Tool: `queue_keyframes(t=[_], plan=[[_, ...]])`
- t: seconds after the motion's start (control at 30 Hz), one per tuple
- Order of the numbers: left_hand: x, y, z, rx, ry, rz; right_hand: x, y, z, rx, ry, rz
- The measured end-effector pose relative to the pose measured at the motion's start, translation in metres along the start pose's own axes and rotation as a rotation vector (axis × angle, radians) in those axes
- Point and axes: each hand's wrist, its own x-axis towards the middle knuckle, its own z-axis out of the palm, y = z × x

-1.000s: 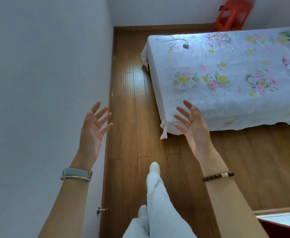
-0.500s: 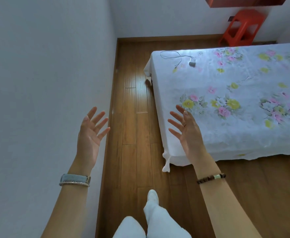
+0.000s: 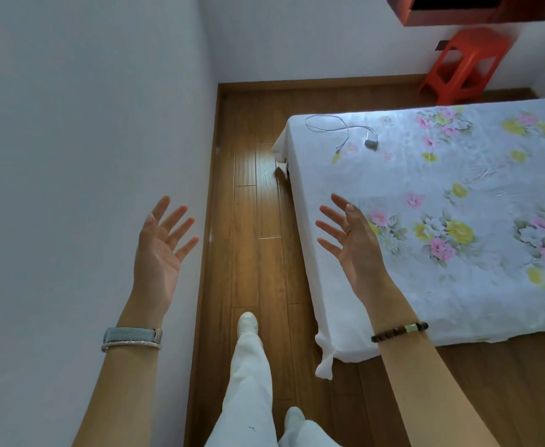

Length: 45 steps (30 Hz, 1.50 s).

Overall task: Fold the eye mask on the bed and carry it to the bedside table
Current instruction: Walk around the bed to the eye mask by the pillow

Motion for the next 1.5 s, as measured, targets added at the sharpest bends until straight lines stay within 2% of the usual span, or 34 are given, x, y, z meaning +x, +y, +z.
queue_keyframes(t=[0.37,0.6,1.07,1.5], plan=[[0.200,0.033,-0.009,0.004,-0.087,-0.008,0.159,-0.039,0.074,-0.003,0.087,-0.044],[0.293,0.032,0.000,0.006,-0.098,-0.042,0.246,-0.049,0.094,0.008,0.112,-0.036],[0.511,0.032,0.090,0.009,-0.040,-0.049,0.484,-0.094,0.080,0.081,0.103,0.009],[0.664,0.043,0.148,-0.004,0.008,-0.017,0.658,-0.134,0.073,0.086,0.067,0.045]])
